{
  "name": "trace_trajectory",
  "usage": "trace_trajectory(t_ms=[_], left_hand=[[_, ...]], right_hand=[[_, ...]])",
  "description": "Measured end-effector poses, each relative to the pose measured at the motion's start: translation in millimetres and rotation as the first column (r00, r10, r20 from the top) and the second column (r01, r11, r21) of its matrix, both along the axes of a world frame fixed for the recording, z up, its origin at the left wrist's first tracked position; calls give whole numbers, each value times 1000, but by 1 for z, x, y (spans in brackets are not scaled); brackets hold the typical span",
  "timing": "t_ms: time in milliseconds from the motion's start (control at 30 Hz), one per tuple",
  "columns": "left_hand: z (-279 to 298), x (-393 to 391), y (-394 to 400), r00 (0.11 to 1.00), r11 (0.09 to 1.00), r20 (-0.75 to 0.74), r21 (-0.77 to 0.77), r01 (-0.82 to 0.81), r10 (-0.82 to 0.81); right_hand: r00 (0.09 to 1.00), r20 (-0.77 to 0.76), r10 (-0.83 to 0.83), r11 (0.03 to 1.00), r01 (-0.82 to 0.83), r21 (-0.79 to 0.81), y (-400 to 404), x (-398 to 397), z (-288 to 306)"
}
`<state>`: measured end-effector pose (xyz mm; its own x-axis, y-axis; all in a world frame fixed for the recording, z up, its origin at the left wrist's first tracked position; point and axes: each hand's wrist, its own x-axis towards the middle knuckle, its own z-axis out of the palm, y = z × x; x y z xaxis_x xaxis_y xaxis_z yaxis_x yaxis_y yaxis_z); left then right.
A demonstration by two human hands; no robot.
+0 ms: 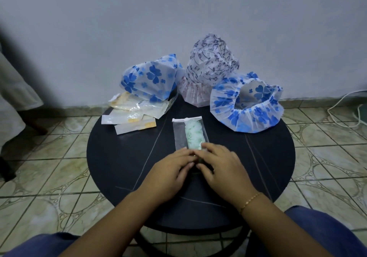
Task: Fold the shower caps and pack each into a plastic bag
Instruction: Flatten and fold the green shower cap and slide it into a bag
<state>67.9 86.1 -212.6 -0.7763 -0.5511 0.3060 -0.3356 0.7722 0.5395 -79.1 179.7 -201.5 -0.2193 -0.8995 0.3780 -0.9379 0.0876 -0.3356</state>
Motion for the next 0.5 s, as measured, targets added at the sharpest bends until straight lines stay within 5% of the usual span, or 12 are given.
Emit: trace_trajectory(t_ms=[167, 500], left_hand=[[14, 1, -5, 998, 978, -35, 202, -50, 59], [40, 9, -47, 948, 939, -32, 152, -307, 315]], right_hand=[[1000, 20, 16, 969, -21, 246, -12, 6, 12], [997, -60, -53, 944, 70, 322, -70, 9, 27]])
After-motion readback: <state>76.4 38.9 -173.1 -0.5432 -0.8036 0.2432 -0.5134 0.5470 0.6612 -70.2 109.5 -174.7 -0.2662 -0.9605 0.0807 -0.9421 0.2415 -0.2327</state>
